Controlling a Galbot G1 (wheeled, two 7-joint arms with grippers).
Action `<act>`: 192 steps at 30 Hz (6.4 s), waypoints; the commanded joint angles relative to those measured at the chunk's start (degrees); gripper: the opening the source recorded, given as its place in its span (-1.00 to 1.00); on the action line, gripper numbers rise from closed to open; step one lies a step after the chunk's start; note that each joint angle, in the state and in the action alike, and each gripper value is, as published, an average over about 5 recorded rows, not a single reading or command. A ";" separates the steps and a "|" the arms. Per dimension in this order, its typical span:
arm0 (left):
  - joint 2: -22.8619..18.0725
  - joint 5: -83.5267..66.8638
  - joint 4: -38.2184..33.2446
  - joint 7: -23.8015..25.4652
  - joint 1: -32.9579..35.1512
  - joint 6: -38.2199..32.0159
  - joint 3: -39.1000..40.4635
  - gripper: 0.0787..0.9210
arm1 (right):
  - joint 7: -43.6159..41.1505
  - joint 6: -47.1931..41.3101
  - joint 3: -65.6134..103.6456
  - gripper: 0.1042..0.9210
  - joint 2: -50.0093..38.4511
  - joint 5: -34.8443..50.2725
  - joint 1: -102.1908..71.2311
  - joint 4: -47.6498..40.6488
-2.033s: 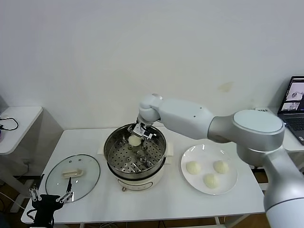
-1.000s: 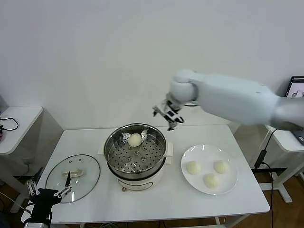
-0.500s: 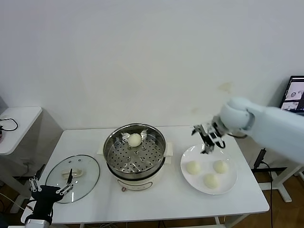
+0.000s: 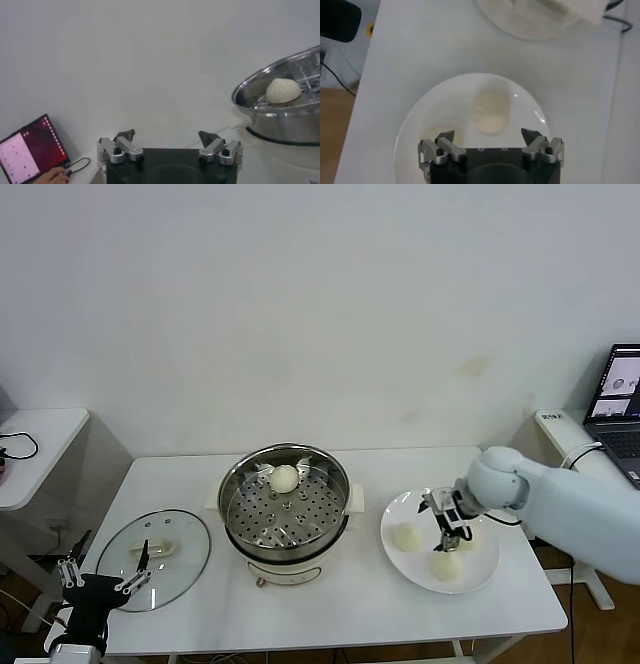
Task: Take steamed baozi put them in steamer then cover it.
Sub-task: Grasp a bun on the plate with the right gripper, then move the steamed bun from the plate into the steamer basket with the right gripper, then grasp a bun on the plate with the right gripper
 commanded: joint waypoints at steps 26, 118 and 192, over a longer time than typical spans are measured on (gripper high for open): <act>-0.28 0.09 0.86 -0.09 -0.64 -0.14 -0.43 0.77 | 1.31 -0.32 2.97 0.50 12.39 -3.78 -6.15 -15.51; 0.34 -1.00 0.51 -0.28 -2.86 -0.31 -2.16 0.77 | -5.08 -12.14 -17.44 0.76 25.39 26.88 38.29 -2.60; -0.98 1.87 -0.03 -0.52 -0.48 -0.40 -0.54 0.77 | -3.20 -1.04 6.12 0.50 -2.66 -7.60 -11.55 -0.95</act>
